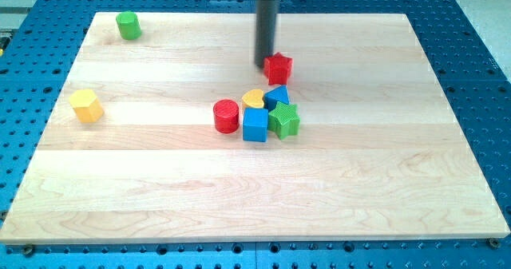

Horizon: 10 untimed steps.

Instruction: Move the red star above the heart

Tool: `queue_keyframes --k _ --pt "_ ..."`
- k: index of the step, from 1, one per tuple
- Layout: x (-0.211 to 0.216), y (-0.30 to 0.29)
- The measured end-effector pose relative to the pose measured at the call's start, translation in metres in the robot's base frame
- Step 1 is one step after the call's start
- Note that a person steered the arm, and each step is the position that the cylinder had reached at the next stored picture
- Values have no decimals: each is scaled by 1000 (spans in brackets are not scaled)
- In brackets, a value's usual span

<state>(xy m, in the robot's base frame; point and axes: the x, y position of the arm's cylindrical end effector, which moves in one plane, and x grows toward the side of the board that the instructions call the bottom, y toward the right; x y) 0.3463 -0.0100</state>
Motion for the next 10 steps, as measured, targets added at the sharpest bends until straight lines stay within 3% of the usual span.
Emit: queue_keyframes --k 1,2,5,10 --pt "-2 -1" --pt "-34 39" --pt "0 85" --pt "30 39"
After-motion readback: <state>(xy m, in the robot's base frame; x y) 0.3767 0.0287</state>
